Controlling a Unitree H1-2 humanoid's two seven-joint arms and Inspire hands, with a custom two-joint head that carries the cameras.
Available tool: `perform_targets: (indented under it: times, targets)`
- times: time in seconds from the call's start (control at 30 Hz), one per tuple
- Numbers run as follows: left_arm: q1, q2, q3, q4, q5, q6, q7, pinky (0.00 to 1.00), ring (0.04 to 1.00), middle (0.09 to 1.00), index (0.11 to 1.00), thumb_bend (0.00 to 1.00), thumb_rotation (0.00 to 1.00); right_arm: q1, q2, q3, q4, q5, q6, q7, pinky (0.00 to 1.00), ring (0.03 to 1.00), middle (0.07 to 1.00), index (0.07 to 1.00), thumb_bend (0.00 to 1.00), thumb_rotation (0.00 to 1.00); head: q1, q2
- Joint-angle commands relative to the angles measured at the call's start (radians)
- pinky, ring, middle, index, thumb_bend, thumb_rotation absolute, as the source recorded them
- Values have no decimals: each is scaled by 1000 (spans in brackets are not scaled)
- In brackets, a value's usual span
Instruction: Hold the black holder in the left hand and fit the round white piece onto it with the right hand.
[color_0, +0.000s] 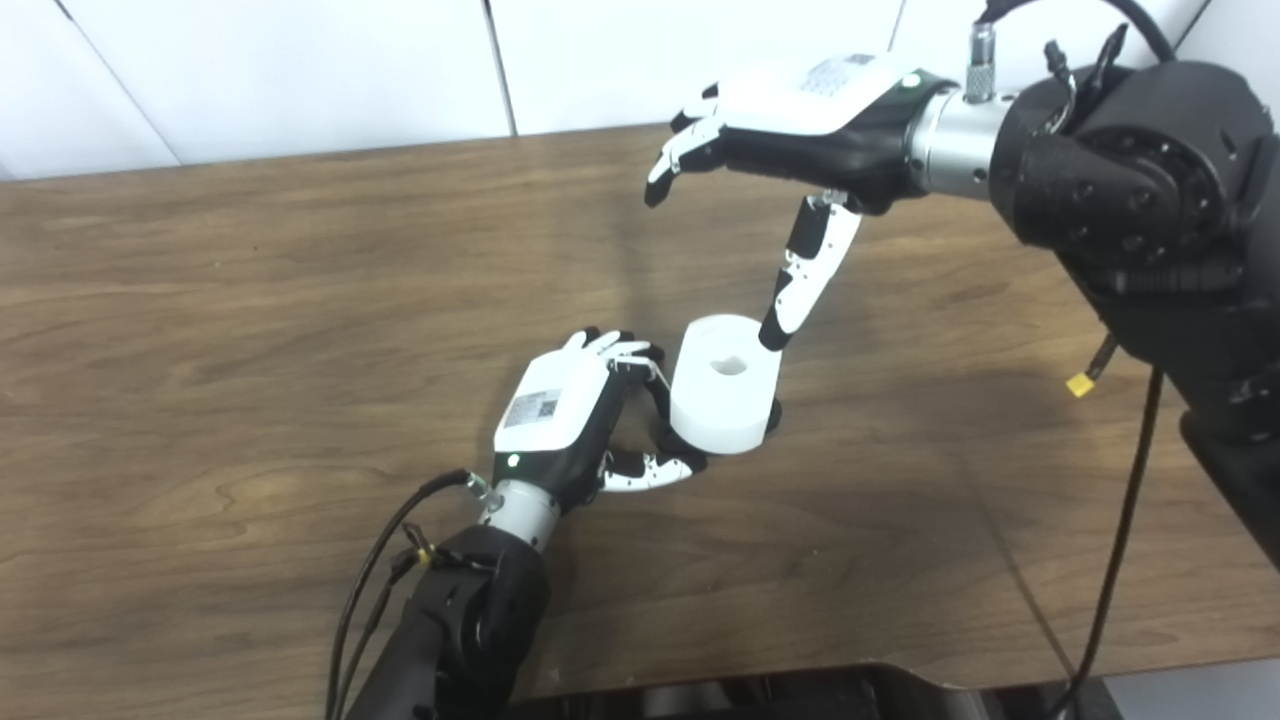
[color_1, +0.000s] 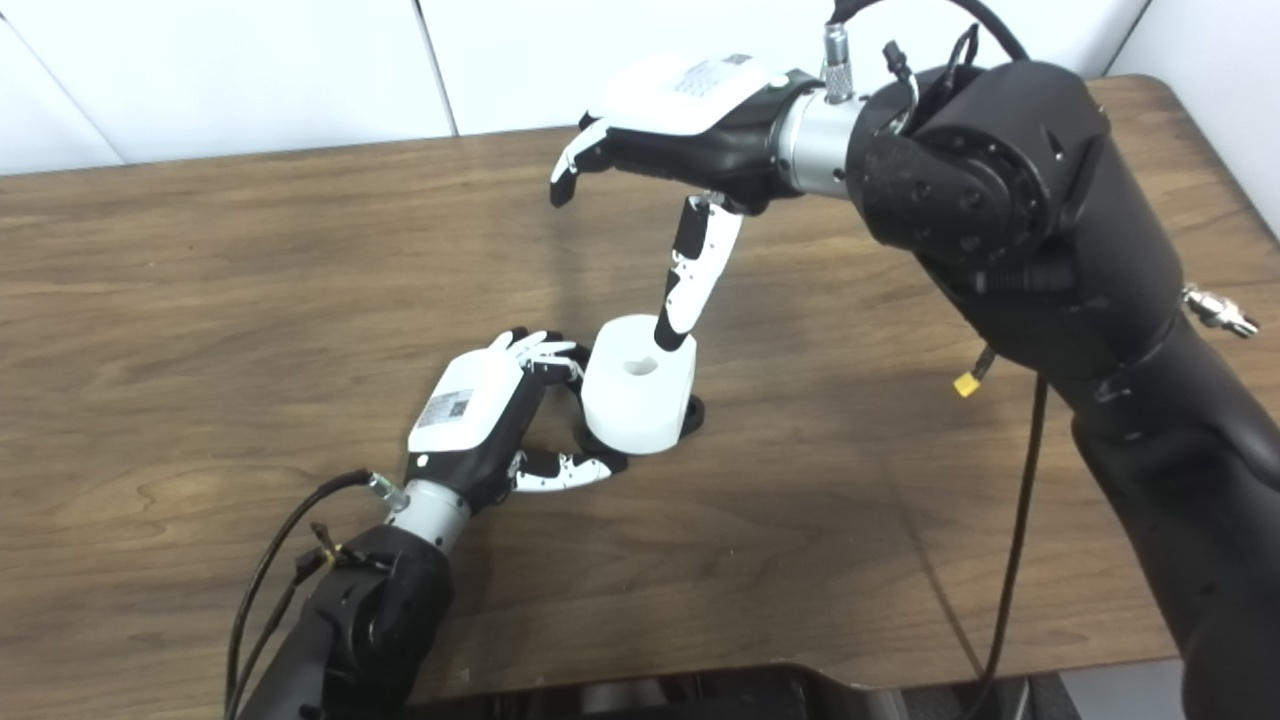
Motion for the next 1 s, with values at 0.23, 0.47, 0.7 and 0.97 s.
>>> perform_targets:
  times: [0.23, 0.47, 0.7, 0.97]
  targets:
    - [15, 15, -15, 52, 39, 17, -38, 956, 875, 799, 497, 518, 83, -25, -5, -23, -9, -16, 64, 97, 1000, 964, 885, 816, 1000, 382, 9, -7]
    - [8, 15, -26, 57, 94, 29, -50, 948, 870, 805, 708, 821, 374, -27, -7, -23, 2, -14, 64, 93, 1000, 968, 887, 814, 1000, 373, 22, -3]
    - [4, 4, -27, 40, 161, 74, -103, 952, 888, 837, 838, 894, 454, -25, -11, -25, 3, -21, 63, 89, 1000, 973, 886, 812, 1000, 367, 31, 0]
    - [1, -6, -11, 28, 190, 88, -142, 965, 894, 851, 879, 940, 471, -28, -17, -24, 7, -27, 63, 92, 1000, 980, 892, 817, 1000, 370, 34, 1]
